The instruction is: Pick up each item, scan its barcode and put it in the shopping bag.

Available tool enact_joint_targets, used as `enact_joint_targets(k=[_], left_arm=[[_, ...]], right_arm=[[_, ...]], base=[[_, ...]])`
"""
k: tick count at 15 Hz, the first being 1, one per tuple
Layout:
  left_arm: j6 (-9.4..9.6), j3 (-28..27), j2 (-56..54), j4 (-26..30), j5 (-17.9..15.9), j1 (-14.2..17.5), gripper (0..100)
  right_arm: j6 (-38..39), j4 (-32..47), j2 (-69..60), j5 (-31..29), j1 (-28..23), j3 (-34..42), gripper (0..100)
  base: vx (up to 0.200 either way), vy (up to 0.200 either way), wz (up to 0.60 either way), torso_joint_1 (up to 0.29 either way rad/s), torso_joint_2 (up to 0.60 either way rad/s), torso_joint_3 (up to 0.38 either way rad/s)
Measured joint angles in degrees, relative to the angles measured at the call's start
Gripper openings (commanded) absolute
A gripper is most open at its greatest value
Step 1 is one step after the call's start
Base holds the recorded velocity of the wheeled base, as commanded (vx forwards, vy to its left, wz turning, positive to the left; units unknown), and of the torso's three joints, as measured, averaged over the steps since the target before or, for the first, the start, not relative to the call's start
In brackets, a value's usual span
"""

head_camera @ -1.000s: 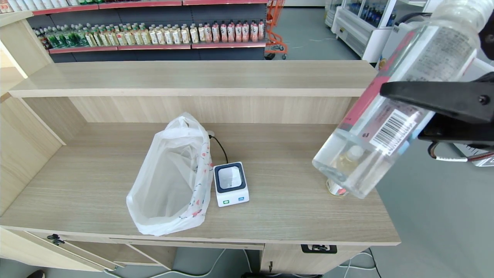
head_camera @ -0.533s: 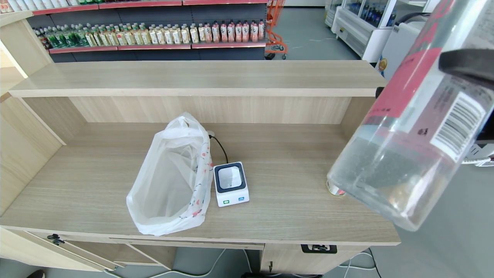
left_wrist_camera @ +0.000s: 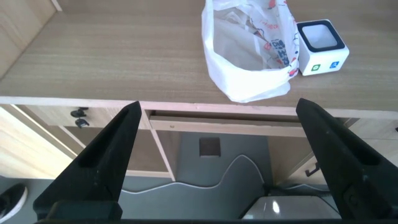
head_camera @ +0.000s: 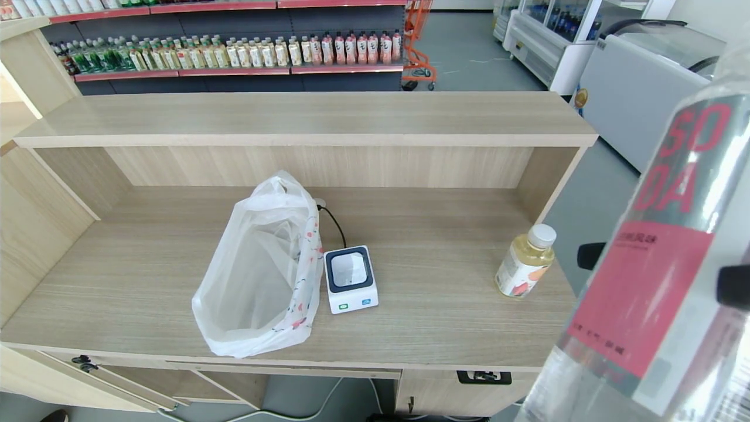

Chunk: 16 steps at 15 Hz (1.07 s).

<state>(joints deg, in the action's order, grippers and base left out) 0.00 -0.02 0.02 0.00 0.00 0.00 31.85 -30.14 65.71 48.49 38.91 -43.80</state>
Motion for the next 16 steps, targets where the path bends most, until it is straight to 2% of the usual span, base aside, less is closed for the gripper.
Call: enact_joint_targets(k=[1,5,9,12,16], left_arm=[[0.0,0.0,0.0,0.0,0.0,0.0,100],[0.0,0.0,0.0,0.0,0.0,0.0,100],[0.0,0.0,0.0,0.0,0.0,0.0,100],[0.0,0.0,0.0,0.0,0.0,0.0,100],[0.0,0.0,0.0,0.0,0.0,0.0,100]], right_arm=[[-0.5,0.0,0.1,-0.9,0.3,0.1,0],[-4.4,0.1,1.8,-10.3,3.5,-0.4,0],[-5.4,1.5,3.4,-18.6,8.9,-1.2,0],[-5.8,2.0,3.8,-21.6,12.3,-1.3,0],[-6.4,2.0,4.0,-21.9,13.4,-1.3,0]], base=[[0.0,0.0,0.0,0.0,0.0,0.0],[0.0,0.0,0.0,0.0,0.0,0.0],[0.0,0.0,0.0,0.0,0.0,0.0],[0.0,0.0,0.0,0.0,0.0,0.0],[0.0,0.0,0.0,0.0,0.0,0.0]])
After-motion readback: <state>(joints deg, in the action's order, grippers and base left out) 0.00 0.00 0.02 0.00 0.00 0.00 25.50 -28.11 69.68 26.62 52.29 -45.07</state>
